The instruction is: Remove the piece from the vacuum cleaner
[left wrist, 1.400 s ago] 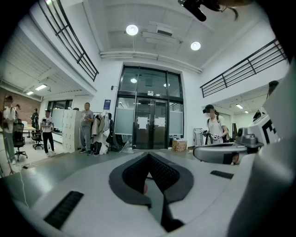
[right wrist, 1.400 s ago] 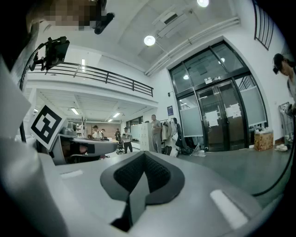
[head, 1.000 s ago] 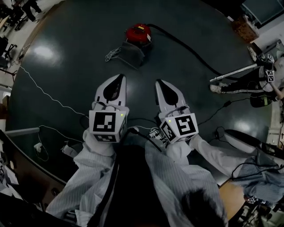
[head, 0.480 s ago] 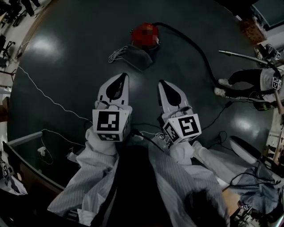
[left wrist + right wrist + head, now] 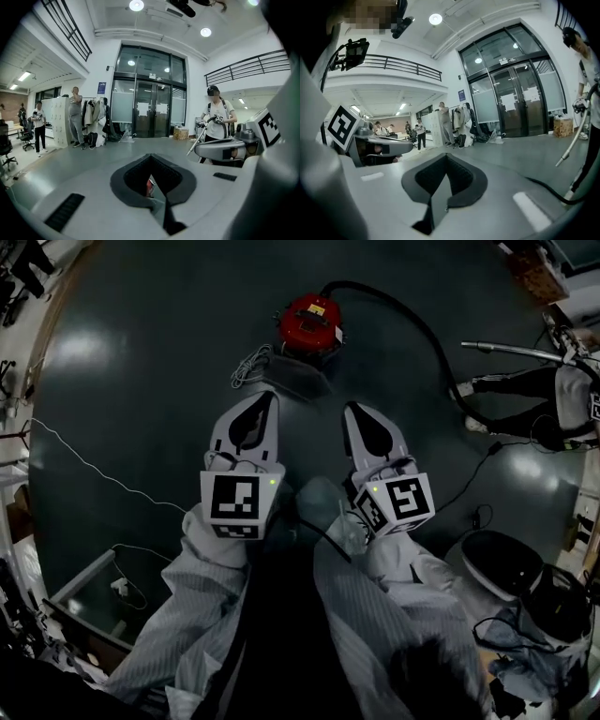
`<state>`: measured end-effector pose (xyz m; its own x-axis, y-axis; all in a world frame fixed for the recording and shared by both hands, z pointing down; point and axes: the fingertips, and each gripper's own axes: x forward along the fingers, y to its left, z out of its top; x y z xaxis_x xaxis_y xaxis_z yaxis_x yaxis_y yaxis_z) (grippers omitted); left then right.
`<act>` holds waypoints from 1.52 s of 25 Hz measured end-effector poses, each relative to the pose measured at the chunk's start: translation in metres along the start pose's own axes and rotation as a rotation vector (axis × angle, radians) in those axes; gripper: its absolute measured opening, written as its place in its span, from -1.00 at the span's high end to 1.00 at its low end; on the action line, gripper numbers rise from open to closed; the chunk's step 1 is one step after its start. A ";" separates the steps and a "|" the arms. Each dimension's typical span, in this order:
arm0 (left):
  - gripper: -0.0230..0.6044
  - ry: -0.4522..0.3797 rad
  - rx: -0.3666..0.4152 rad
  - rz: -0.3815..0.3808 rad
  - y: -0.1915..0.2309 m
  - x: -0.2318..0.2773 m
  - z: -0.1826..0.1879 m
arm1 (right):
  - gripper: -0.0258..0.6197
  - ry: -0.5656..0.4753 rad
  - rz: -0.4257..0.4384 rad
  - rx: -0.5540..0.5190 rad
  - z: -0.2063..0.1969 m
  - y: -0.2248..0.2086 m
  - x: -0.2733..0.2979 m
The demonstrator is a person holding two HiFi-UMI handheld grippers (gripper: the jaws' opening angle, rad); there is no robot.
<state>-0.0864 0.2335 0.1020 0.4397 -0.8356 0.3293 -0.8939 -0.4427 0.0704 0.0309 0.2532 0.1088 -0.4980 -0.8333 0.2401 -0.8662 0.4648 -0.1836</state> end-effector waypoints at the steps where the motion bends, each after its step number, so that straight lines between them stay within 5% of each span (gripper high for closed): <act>1: 0.91 0.012 0.001 -0.006 0.006 0.013 -0.003 | 0.92 0.011 -0.002 -0.002 -0.002 -0.006 0.012; 13: 0.91 0.177 -0.020 0.016 0.055 0.182 -0.031 | 0.92 0.226 0.055 -0.019 -0.049 -0.123 0.143; 21: 0.91 0.348 0.056 0.011 0.078 0.276 -0.102 | 0.92 0.392 0.164 -0.051 -0.113 -0.181 0.229; 31: 0.91 0.534 0.103 -0.123 0.095 0.370 -0.267 | 0.89 0.711 0.256 -0.101 -0.304 -0.219 0.300; 38: 0.90 0.559 0.199 -0.214 0.117 0.452 -0.358 | 0.61 0.923 0.386 -0.301 -0.449 -0.231 0.321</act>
<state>-0.0238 -0.0794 0.5962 0.4471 -0.4493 0.7735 -0.7340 -0.6785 0.0301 0.0524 0.0129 0.6564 -0.4715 -0.1191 0.8738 -0.5533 0.8115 -0.1879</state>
